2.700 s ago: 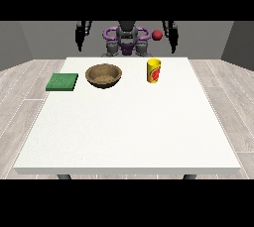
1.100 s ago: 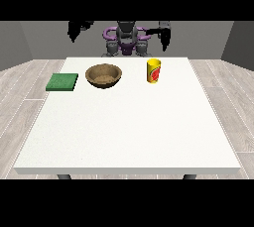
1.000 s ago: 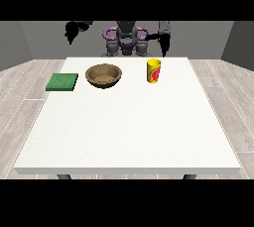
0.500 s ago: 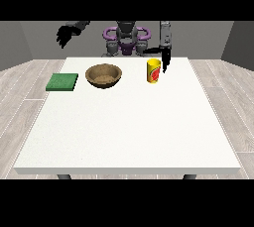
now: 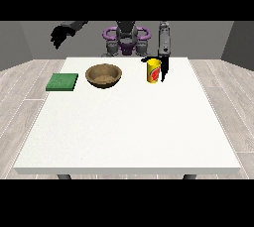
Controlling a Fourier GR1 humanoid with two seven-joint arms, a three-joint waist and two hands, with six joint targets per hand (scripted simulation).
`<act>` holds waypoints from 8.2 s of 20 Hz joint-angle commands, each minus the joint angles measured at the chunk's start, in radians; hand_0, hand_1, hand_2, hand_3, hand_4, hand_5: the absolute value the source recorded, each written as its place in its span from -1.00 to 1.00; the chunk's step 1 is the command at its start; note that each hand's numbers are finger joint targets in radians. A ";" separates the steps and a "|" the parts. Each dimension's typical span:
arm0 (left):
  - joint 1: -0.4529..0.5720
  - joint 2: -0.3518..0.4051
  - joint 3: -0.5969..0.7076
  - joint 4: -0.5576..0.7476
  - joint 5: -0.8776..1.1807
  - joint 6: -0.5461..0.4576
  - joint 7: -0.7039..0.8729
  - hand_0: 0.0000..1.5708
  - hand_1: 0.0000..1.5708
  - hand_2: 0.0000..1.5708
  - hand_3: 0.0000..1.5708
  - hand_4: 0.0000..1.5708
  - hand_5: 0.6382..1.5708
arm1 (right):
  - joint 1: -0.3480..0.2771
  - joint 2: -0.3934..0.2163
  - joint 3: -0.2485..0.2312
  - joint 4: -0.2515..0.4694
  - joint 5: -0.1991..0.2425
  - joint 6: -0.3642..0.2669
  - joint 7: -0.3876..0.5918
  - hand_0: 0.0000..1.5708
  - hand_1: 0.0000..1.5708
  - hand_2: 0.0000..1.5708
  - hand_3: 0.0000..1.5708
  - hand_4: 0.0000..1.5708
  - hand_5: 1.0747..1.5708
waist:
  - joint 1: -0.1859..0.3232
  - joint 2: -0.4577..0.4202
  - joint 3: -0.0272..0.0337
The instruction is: Pick the cup and pour the ball into the bowl, then pick the bowl and place it on the pad
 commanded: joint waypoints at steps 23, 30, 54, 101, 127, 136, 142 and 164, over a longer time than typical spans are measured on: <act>-0.227 0.036 -0.314 0.234 -0.599 0.581 0.286 0.72 0.72 1.00 1.00 0.81 0.93 | -0.010 -0.166 -0.140 0.241 -0.140 0.155 0.078 -1.00 -1.00 -1.00 -0.69 -0.18 0.97 | -0.021 -0.197 0.0080; -0.394 -0.039 -0.510 0.354 -0.930 0.605 0.676 0.73 0.73 1.00 1.00 0.83 0.95 | -0.033 -0.203 -0.183 0.359 -0.163 0.204 0.037 -1.00 -1.00 -1.00 -1.00 -0.13 0.95 | 0.008 -0.218 0.0041; -0.680 -0.067 -0.900 0.261 -1.320 -0.039 1.164 -0.75 -0.75 0.59 1.00 0.42 1.00 | -0.133 -0.132 -0.083 0.454 -0.088 0.185 0.001 -1.00 -1.00 -1.00 -0.57 -0.12 0.92 | -0.079 -0.244 0.0003; -0.407 0.463 0.291 -0.333 0.216 -0.392 0.724 -1.00 -1.00 -1.00 -1.00 0.30 0.93 | -0.256 0.042 -0.104 0.928 0.020 -0.057 -0.412 -1.00 -1.00 -1.00 -1.00 -0.35 0.93 | 0.284 0.016 0.0011; -0.410 0.557 0.346 -0.393 0.338 -0.440 0.762 -1.00 -1.00 -1.00 -1.00 0.39 0.88 | -0.186 -0.014 -0.076 1.008 0.124 -0.348 -0.414 1.00 1.00 1.00 0.95 0.18 0.76 | 0.323 0.111 -0.0030; -0.354 0.576 0.377 -0.286 0.341 -0.459 0.758 -1.00 -1.00 -1.00 -1.00 0.52 0.91 | -0.213 -0.179 -0.027 0.868 0.146 -0.393 -0.148 1.00 1.00 1.00 0.41 0.31 0.91 | 0.269 -0.006 -0.0065; -0.312 0.632 0.423 -0.198 0.315 -0.476 0.689 -1.00 -1.00 -1.00 -1.00 0.53 0.93 | -0.274 -0.318 0.025 0.787 0.164 -0.318 0.049 1.00 1.00 1.00 0.10 0.35 0.94 | 0.188 -0.017 -0.0045; -0.207 0.658 0.424 -0.119 0.295 -0.486 0.459 -1.00 -1.00 -1.00 -1.00 0.54 0.96 | -0.405 -0.381 -0.079 0.862 0.097 -0.208 0.103 1.00 1.00 1.00 -0.43 0.35 0.99 | 0.155 0.056 0.0003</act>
